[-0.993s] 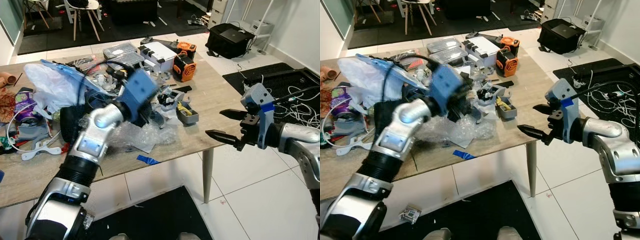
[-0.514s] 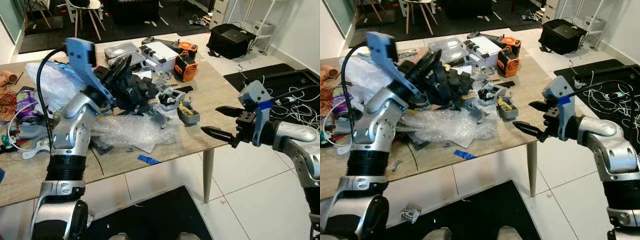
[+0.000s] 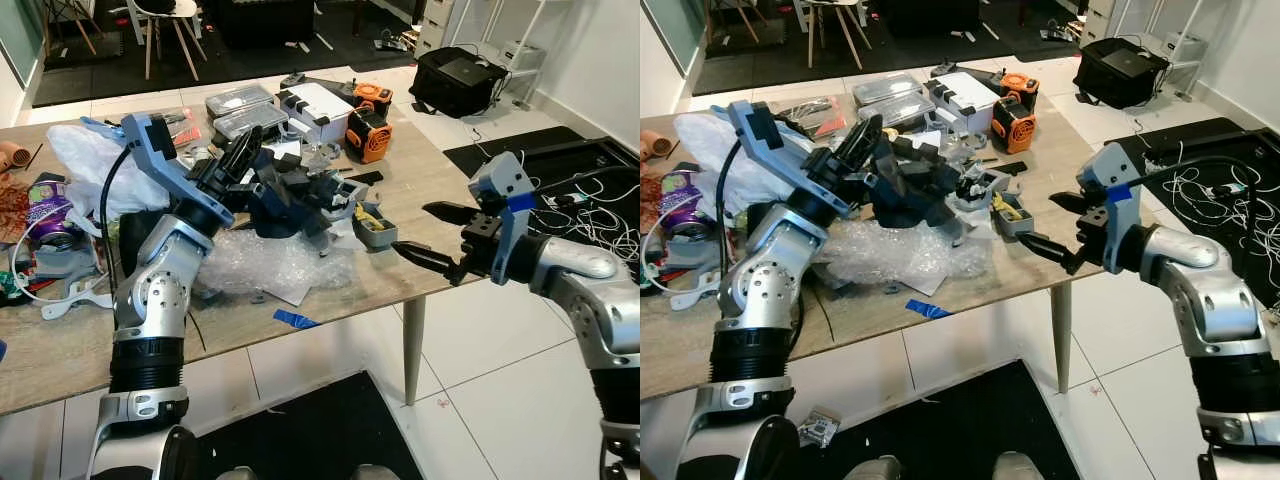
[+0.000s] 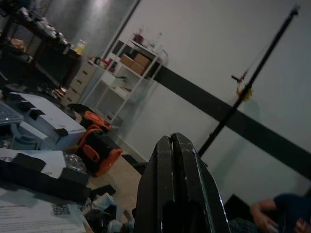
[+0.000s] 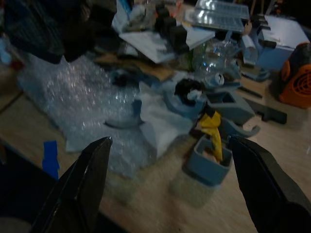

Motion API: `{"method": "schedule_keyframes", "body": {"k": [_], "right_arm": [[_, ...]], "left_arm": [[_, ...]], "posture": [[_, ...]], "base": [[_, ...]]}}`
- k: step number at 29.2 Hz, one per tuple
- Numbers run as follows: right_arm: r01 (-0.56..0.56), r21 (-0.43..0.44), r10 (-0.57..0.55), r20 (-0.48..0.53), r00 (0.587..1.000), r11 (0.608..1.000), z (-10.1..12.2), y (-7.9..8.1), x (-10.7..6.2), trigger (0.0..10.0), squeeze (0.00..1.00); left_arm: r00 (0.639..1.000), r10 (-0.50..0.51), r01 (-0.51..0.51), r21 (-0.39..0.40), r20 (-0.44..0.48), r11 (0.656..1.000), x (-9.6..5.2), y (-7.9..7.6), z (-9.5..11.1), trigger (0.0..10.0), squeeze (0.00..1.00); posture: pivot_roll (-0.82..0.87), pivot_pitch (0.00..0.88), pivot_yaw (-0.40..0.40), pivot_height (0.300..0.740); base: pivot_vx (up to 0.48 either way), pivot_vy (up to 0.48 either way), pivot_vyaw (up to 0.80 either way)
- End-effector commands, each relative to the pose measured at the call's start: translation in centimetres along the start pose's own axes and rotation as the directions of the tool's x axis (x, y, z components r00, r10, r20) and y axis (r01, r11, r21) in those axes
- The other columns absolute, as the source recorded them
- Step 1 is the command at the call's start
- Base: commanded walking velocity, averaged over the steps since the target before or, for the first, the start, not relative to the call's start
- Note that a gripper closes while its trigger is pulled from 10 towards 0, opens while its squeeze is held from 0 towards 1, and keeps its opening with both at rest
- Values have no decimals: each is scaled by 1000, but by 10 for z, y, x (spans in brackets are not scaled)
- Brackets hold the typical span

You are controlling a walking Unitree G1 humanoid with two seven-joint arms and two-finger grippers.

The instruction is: Picking trash to rubbish bin

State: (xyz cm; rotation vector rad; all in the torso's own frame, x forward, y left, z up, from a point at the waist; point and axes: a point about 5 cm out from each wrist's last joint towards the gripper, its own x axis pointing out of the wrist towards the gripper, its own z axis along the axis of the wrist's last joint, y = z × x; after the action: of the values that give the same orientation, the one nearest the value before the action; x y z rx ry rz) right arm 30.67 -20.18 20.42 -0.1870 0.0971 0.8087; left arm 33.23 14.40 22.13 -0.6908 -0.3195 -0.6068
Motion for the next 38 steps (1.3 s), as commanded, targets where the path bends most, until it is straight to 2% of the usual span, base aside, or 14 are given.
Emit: {"method": "schedule_keyframes", "body": {"k": [1,4,5,8,14,15,16,19,20,25,27,29,38], "right_arm": [[8,50,-13,100,995,999,9,-5,-1,10000,0],[-28,92,16,130,991,995,8,-3,-2,10000,0],[-77,107,59,157,986,991,5,2,-3,10000,0],[-126,131,97,204,974,983,4,8,-3,10000,0],[-196,197,130,306,943,961,6,13,-2,10000,0],[-260,223,163,377,912,939,14,19,1,10000,0],[-260,223,163,377,912,939,14,19,1,10000,0],[-366,261,201,496,845,893,28,27,6,10000,0],[-383,277,200,515,833,881,30,28,8,10000,0],[-403,312,200,520,830,861,23,34,18,10000,0],[-425,342,178,566,805,838,28,34,20,10000,0],[-425,358,156,584,796,831,31,32,22,10000,0],[-443,364,179,571,801,820,34,42,31,10000,0]], "left_arm": [[999,-10,12,-52,48,999,7,-7,6,10000,0],[997,-11,17,-77,71,997,10,-9,8,10000,0],[995,-24,35,-108,101,994,15,-15,12,10000,0],[992,-44,59,-126,119,990,21,-22,15,10000,0],[984,-96,121,-170,146,978,29,-37,19,10000,0],[982,-110,137,-183,152,974,30,-42,20,10000,0],[982,-110,137,-183,152,974,30,-42,20,10000,0],[981,-118,147,-195,151,970,30,-46,19,10000,0],[982,-120,148,-198,148,969,30,-47,18,10000,0],[983,-128,155,-216,134,964,29,-50,11,10000,0],[982,-145,171,-228,124,959,30,-54,8,10000,0],[981,-159,182,-229,116,956,30,-57,6,10000,0],[975,-202,219,-231,96,948,30,-67,2,10000,0]], "posture": [[-84,0,-13,740],[-84,0,-13,740],[-84,0,-13,740],[-84,0,-13,740],[-88,0,-11,740],[-86,0,-8,740],[-86,0,-8,740],[-82,0,-12,740],[-82,0,-12,740],[-77,0,-13,740],[-80,0,-11,740],[-79,0,-10,740],[-77,0,-9,740]], "base": [[0,0,0],[0,0,0],[0,0,0],[0,0,0],[0,0,0],[0,0,0],[0,0,0],[0,0,0],[0,0,0],[0,0,0],[0,0,0],[0,0,0],[0,0,0]]}}
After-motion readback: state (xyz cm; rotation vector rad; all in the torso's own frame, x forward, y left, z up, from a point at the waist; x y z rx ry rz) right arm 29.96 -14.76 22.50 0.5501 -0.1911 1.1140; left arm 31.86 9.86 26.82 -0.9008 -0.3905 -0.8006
